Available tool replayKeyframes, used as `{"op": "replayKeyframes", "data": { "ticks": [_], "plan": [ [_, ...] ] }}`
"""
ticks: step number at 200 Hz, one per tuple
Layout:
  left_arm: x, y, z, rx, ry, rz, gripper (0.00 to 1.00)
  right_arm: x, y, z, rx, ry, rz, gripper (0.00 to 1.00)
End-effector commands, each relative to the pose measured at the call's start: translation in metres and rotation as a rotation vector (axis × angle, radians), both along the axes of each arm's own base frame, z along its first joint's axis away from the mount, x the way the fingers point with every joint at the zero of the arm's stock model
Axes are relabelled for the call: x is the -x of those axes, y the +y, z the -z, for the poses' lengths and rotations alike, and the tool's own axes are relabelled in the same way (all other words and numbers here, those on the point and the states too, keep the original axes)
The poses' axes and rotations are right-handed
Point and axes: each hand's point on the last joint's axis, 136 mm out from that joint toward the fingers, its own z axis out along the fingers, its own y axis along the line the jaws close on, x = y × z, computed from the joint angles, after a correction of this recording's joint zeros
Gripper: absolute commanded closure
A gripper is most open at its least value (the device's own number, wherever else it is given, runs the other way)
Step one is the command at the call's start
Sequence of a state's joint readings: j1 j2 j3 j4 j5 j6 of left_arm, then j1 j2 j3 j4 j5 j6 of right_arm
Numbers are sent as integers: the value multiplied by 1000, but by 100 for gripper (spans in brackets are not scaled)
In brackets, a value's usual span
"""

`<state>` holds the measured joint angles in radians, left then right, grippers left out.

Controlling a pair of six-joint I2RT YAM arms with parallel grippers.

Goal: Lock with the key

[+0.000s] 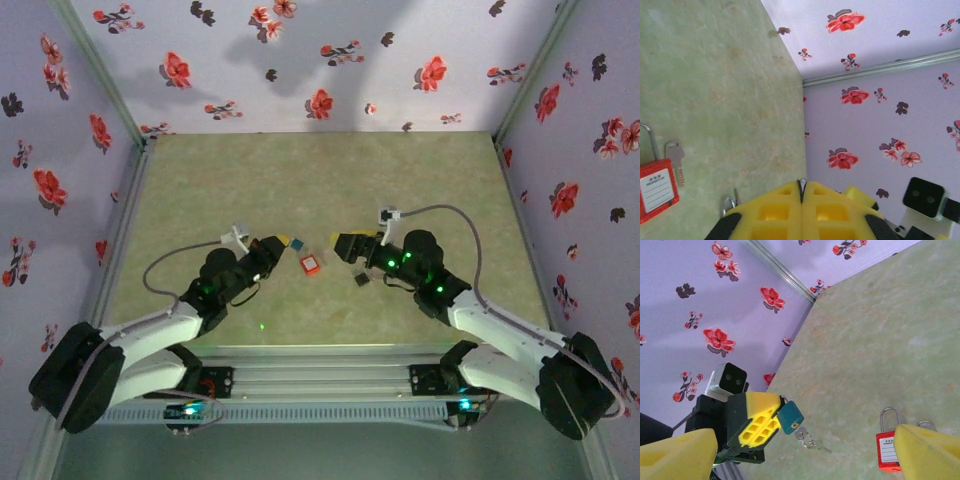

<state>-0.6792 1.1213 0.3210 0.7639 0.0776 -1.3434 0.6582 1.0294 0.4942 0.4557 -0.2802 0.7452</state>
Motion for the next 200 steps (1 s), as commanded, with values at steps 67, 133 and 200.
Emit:
{"op": "replayKeyframes", "data": {
  "ticks": [67, 133, 200],
  "plan": [
    [-22, -11, -23, 130, -44, -26, 100, -15, -7, 7, -52, 53, 55, 10],
    [-30, -18, -16, 189, -20, -25, 100, -23, -7, 15, -79, 109, 61, 12],
    [-34, -24, -7, 193, 6, -23, 100, -27, -1, 25, -109, 171, 43, 19]
  ]
}}
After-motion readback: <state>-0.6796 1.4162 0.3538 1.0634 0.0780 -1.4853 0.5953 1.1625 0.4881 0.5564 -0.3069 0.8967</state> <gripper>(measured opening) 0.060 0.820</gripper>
